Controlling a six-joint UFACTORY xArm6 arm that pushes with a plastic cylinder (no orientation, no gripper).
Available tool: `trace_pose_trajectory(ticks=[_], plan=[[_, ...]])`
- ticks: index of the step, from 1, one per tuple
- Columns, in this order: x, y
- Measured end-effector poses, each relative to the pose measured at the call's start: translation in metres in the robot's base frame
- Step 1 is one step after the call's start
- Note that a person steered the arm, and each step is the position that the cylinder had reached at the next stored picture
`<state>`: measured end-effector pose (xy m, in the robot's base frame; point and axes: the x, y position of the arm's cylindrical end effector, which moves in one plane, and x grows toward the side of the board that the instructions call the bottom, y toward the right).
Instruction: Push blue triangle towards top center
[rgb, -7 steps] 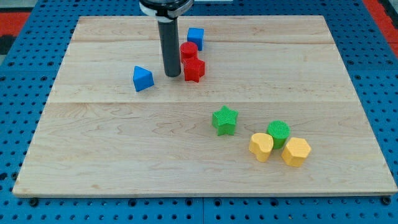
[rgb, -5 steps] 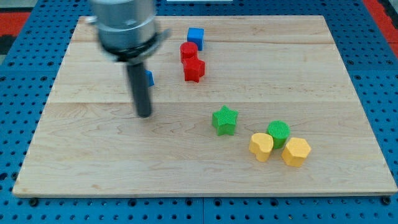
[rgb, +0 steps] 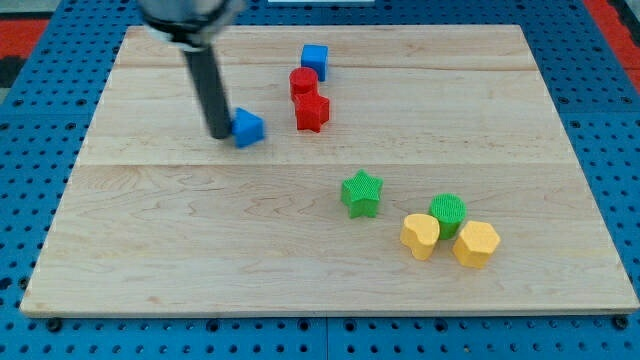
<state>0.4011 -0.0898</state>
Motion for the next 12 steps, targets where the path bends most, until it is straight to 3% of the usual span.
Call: trace_pose_trajectory(ticks=[1, 3, 4, 5, 7, 8, 10, 11, 12], plan=[[0.029, 0.047], [0.051, 0.067], [0.024, -0.01], [0.007, 0.023], [0.011, 0.162], [0.011, 0.191], [-0.02, 0.187], [0.02, 0.2], [0.008, 0.169]])
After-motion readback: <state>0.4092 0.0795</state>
